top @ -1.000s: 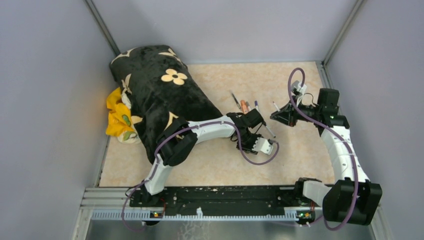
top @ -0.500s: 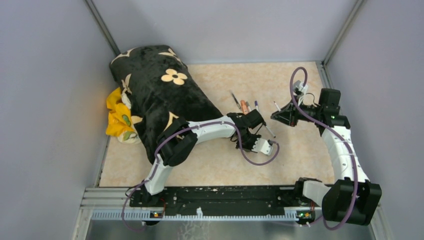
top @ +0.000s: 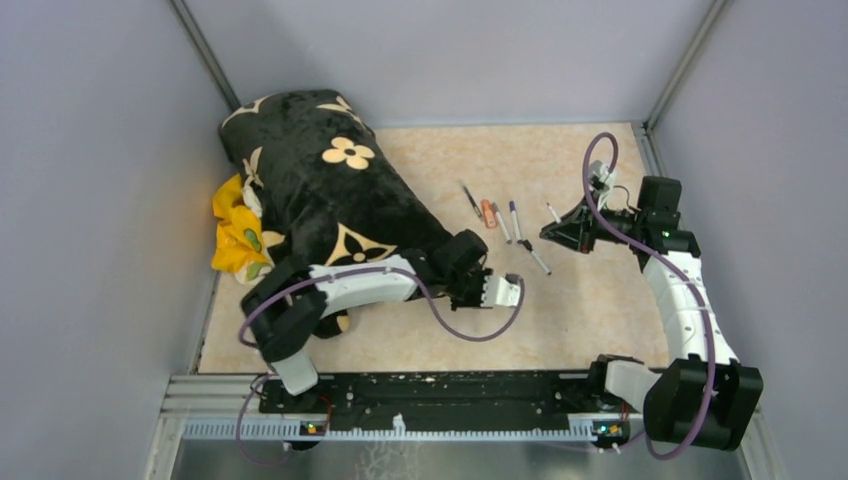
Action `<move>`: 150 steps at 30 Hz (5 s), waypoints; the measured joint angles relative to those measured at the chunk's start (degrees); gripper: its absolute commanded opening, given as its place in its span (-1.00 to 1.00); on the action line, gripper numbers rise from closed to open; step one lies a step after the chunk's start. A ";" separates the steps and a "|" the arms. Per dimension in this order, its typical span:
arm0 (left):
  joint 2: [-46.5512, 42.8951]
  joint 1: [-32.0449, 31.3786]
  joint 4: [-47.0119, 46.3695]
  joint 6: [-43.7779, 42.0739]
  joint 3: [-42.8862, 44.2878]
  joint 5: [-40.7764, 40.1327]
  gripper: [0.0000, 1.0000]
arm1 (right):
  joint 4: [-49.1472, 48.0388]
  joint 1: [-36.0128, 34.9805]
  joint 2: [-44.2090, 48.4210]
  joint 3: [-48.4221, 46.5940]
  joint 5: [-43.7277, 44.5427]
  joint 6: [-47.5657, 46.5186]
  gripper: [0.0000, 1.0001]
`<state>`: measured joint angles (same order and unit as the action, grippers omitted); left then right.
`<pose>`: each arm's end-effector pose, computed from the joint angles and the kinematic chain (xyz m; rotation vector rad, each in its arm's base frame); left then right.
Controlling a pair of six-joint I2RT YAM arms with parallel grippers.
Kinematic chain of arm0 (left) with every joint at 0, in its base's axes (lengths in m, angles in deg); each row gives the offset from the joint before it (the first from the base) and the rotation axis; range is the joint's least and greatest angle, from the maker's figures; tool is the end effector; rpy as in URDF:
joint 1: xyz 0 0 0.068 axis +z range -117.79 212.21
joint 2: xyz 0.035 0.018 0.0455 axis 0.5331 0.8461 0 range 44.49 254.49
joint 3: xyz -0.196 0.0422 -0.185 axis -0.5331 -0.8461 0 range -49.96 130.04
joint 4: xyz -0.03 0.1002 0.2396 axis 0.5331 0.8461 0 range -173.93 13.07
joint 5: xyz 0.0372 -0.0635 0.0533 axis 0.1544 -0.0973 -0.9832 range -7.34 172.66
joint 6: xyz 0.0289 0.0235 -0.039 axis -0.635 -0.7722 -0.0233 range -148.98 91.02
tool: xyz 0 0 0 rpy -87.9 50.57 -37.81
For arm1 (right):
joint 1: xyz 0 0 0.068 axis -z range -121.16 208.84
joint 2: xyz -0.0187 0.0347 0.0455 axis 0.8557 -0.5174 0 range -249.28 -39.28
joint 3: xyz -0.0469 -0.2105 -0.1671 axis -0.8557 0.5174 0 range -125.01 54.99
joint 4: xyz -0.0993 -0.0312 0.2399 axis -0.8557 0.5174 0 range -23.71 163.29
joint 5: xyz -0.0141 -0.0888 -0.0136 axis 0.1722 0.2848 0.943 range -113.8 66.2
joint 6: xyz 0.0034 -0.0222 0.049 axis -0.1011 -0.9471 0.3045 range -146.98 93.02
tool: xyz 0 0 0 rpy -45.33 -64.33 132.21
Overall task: Insert the pens into the pen caps
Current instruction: Insert the pen cap onto the pen, then press the pen cap onto the pen.
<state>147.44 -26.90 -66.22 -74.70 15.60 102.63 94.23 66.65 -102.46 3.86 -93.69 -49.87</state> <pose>0.1803 -0.3252 0.1816 2.0877 1.4304 -0.5344 0.2218 0.0034 0.3013 -0.8265 1.7257 1.0012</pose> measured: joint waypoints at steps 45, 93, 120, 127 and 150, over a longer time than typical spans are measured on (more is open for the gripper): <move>-9.18 -1.03 -102.57 89.02 -28.63 -39.47 -1.00 | -39.08 -21.66 2.75 14.05 0.66 31.17 -1.00; -10.08 -1.03 -102.75 89.68 -28.63 -41.42 -1.00 | -40.33 -23.15 1.90 15.15 7.78 33.42 -1.00; -8.44 -1.03 -103.06 92.48 -28.63 -41.57 -1.00 | -39.04 -23.15 1.86 15.15 8.76 33.42 -1.00; -7.72 -1.20 -103.45 93.13 -28.61 -41.31 -1.00 | -39.01 -23.17 1.86 15.15 9.79 33.62 -1.00; -3.39 -7.52 -105.07 89.72 -26.88 -54.82 -1.00 | -35.50 -23.45 2.05 15.89 13.81 36.89 -1.00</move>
<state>144.05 -34.42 -171.28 15.03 -11.28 47.81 58.74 43.20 -100.40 19.75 -79.87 -12.98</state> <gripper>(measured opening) 0.041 0.096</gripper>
